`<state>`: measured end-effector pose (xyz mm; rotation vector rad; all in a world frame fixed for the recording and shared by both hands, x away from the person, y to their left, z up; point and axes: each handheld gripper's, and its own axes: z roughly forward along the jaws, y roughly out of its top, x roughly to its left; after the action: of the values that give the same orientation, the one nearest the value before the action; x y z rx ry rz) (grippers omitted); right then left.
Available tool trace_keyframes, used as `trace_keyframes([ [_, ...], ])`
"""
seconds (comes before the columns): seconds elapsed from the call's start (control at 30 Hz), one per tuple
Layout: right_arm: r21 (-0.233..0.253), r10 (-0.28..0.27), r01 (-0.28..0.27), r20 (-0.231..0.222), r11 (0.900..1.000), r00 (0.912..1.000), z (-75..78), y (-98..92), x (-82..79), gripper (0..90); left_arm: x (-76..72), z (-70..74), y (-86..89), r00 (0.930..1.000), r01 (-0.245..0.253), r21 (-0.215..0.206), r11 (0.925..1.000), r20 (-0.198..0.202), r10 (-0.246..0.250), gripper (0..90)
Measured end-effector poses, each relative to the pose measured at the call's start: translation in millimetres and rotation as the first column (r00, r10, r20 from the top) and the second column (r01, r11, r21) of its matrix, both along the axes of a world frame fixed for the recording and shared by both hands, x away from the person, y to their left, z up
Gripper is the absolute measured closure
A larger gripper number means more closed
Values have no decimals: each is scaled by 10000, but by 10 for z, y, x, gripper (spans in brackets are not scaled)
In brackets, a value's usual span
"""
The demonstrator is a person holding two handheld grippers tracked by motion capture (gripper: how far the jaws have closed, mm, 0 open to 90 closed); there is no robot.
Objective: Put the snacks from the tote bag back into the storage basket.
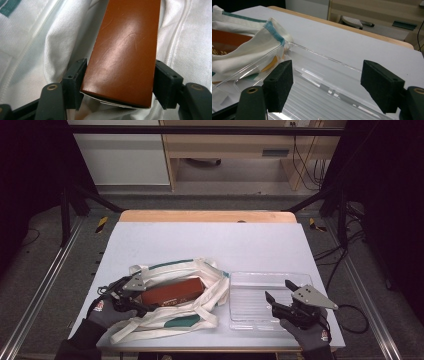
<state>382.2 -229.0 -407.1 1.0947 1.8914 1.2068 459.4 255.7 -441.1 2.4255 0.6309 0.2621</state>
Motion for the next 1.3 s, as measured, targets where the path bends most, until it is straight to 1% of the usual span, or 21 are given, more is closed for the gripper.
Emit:
trace_keyframes([
  [0.07, -1, 13, -13, 3, 10000, 10000, 1, 0, 0, 262, -4, 29, 10, 10000, 47, -83, 10000, 34, -47, 325],
  [0.1, 13, 14, -14, 7, 10000, 10000, 3, 0, 0, 261, -5, 50, 12, 10000, 45, -239, 9997, 82, -43, 305],
  [0.2, 32, 30, -30, 24, 10000, 10000, 10, 1, 1, 260, -24, 159, -9, 9986, 188, -220, 9996, 499, -177, 267],
  [0.23, 25, 32, -32, 25, 10000, 10000, 11, 2, 2, 260, -29, 190, -18, 9979, 202, -305, 9993, 614, -183, 257],
  [0.27, 39, 33, -33, 18, 10000, 10000, 11, 5, 3, 260, -32, 242, -32, 9962, 258, -367, 9990, 841, -227, 245],
  [0.33, 16, 46, -46, 27, 10000, 10000, 12, 8, 3, 259, -31, 299, -64, 9941, 322, -461, 9984, 1046, -272, 236],
  [0.4, -2, 36, -36, 39, 10000, 10000, 17, 10, 5, 259, -6, 323, -133, 9930, 472, -469, 9978, 1101, -418, 235],
  [0.47, 14, 32, -32, 33, 10000, 10000, 24, 18, 7, 259, 31, 313, -200, 9930, 622, -235, 9978, 1020, -595, 237],
  [0.63, 13, 74, -74, 66, 10000, 10000, 31, 23, 7, 258, 133, 217, -387, 9931, 925, 202, 9955, 708, -937, 246],
  [0.7, 16, 85, -85, 76, 10000, 9999, 33, 18, 8, 258, 172, 190, -431, 9934, 948, 278, 9951, 617, -964, 248],
  [0.73, 26, 86, -86, 75, 10000, 9999, 33, 17, 7, 258, 194, 173, -449, 9939, 945, 232, 9953, 544, -957, 248],
  [0.87, 48, 100, -101, 58, 9999, 9999, 36, 25, 6, 255, 257, 114, -496, 9948, 993, 507, 9938, 184, -1004, 290],
  [0.97, 4, 112, -112, 60, 9999, 9999, 31, 27, 14, 254, 300, 63, -505, 9945, 1048, 549, 9930, -117, -1043, 306],
  [1.0, 10, 100, -100, 32, 9999, 9999, 27, 29, 16, 254, 308, 52, -508, 9942, 1075, 561, 9926, -161, -1067, 308],
  [1.07, -12, 109, -109, 14, 9999, 9999, 22, 32, 20, 254, 319, 40, -518, 9926, 1189, 616, 9910, -321, -1171, 335],
  [1.1, -16, 116, -116, 14, 9999, 9999, 22, 33, 19, 254, 323, 28, -529, 9918, 1244, 617, 9903, -361, -1224, 342],
  [1.13, 0, 124, -124, 17, 9999, 9999, 23, 35, 18, 254, 328, 15, -542, 9913, 1280, 752, 9889, -409, -1252, 363],
  [1.2, -11, 128, -128, 32, 9999, 9999, 25, 36, 16, 254, 337, 6, -552, 9905, 1319, 823, 9878, -490, -1282, 368],
  [1.3, -12, 144, -144, 50, 9999, 9999, 24, 34, 14, 254, 337, 13, -543, 9892, 1433, 840, 9861, -426, -1402, 388],
])
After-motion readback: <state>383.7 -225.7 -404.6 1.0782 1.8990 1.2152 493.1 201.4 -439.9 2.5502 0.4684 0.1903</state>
